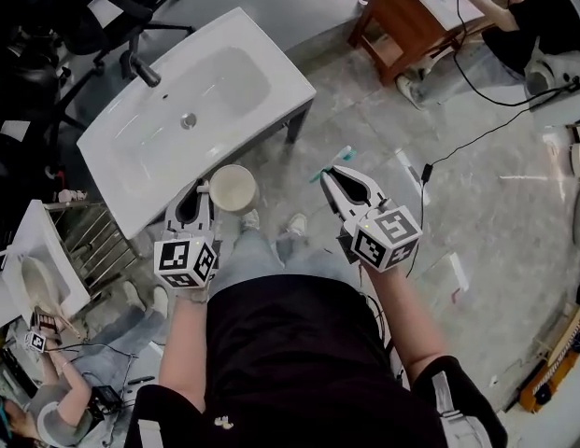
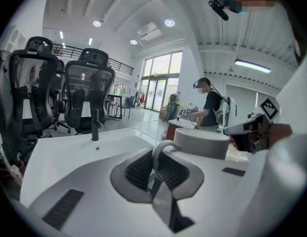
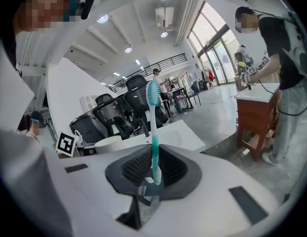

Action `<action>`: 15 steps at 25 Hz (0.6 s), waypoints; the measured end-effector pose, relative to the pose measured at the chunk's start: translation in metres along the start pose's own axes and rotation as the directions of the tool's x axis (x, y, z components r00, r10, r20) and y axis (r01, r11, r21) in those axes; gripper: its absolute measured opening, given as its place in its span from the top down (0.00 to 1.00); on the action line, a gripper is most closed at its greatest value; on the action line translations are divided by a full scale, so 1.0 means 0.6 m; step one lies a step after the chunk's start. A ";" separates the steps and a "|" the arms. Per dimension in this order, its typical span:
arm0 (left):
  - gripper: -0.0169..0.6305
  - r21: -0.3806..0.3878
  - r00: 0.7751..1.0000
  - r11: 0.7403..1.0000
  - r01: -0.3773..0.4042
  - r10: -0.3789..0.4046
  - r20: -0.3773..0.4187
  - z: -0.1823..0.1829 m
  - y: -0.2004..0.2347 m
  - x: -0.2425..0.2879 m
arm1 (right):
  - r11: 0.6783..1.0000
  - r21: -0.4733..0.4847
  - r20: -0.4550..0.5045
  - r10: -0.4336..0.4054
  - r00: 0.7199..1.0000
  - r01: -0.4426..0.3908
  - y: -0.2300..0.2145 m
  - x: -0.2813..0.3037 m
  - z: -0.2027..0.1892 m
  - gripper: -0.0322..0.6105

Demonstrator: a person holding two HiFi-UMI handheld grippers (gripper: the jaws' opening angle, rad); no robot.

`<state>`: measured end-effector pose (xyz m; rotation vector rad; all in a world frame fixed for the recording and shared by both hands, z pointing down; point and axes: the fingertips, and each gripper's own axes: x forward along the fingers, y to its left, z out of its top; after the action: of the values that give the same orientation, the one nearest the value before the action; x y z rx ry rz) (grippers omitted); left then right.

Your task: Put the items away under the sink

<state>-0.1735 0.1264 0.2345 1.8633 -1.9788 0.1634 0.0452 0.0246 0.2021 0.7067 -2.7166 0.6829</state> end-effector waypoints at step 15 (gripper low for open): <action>0.91 0.174 0.932 0.920 0.353 -0.328 -0.154 -0.054 -0.116 0.109 | 0.943 0.192 0.097 -0.295 0.951 0.273 -0.101 -0.061 -0.098 0.86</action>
<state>-0.0999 0.0706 0.2746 2.2353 -1.5740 0.3736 0.1143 0.0215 0.2625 1.1947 -2.6043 0.8383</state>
